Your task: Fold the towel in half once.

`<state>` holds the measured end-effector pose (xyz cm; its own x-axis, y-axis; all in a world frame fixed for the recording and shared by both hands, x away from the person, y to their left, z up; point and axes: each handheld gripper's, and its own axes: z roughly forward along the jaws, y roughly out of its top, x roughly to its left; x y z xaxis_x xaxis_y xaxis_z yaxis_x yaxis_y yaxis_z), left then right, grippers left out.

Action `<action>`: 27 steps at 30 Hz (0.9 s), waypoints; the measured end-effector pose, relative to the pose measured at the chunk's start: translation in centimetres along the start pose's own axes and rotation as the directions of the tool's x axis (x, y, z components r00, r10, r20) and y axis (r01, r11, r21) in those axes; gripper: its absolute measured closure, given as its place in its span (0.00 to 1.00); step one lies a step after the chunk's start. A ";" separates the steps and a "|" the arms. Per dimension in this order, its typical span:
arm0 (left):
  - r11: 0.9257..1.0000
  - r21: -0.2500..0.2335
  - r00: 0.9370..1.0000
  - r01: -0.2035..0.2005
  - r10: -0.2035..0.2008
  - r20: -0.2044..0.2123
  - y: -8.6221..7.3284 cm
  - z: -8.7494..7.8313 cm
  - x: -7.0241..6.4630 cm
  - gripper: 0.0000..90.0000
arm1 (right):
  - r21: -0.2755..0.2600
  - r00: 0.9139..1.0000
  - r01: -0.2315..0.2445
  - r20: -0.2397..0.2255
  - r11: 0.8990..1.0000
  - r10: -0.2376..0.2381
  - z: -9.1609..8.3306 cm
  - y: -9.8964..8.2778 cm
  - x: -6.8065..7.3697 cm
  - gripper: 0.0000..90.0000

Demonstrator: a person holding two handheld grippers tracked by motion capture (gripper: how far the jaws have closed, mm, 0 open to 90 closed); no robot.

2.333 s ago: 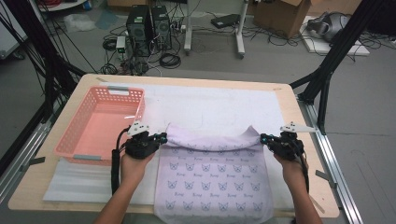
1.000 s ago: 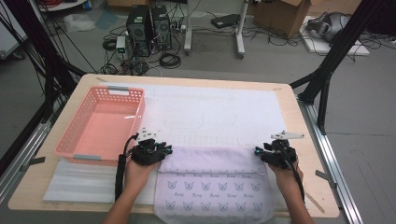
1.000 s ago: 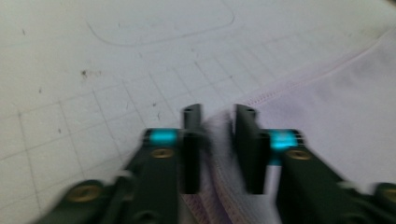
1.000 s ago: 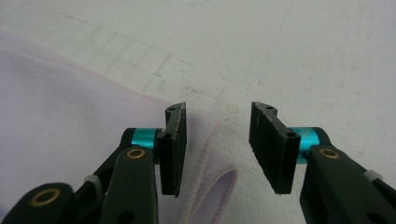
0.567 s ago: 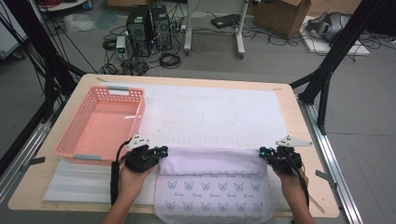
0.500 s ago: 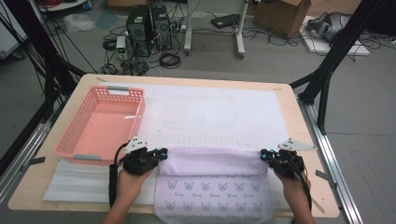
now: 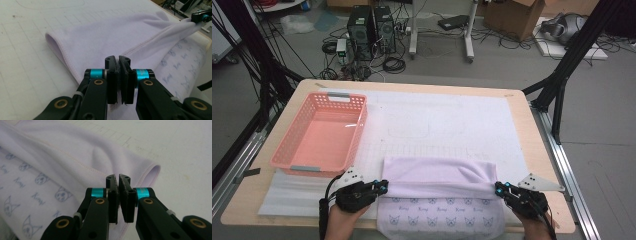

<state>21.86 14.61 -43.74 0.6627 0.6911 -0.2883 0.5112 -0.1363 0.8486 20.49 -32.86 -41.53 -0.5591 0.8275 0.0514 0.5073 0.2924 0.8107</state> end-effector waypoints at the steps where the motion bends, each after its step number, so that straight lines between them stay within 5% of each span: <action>1: 1.000 0.000 1.000 0.001 -0.001 0.004 -0.2 -0.1 -0.1 0.94 | 0.004 1.000 0.006 -0.002 1.000 -0.006 -0.2 -0.3 0.2 0.95; 12: 0.998 0.045 0.998 -0.045 0.044 0.035 -2.0 -0.6 -1.4 0.93 | 0.079 0.999 0.052 -0.020 0.996 -0.050 -1.1 -3.2 1.5 0.95; 14: 0.998 0.022 0.998 -0.051 0.050 0.040 -1.8 -0.7 -1.5 0.85 | 0.081 0.998 0.054 -0.017 0.995 -0.053 -1.3 -3.4 1.5 0.90; 16: 0.999 -0.012 0.999 -0.050 0.050 0.019 -1.3 -0.7 -1.5 0.64 | 0.042 1.000 0.027 -0.011 0.999 -0.027 -1.6 -3.0 1.3 0.79; 19: 0.997 -0.055 0.999 -0.049 0.049 -0.003 -0.3 -0.5 -1.0 0.54 | -0.038 1.000 -0.011 0.008 0.999 0.011 -2.0 -1.8 0.3 0.77; 24: 0.995 -0.084 0.998 -0.063 0.061 -0.026 1.0 0.5 -0.2 0.52 | -0.080 0.997 -0.053 0.045 0.995 0.056 -1.0 -0.1 -1.6 0.77; 27: 0.995 -0.082 0.998 -0.056 0.053 -0.036 1.5 1.4 0.4 0.52 | -0.020 0.997 -0.061 0.055 0.998 0.062 1.3 0.6 -2.4 0.78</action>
<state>23.63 13.68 -43.21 0.6688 0.7081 -0.2263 0.4264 -0.1160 0.8971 22.98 -34.07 -41.94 -0.4898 0.8690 0.0700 0.5271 0.2312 0.8178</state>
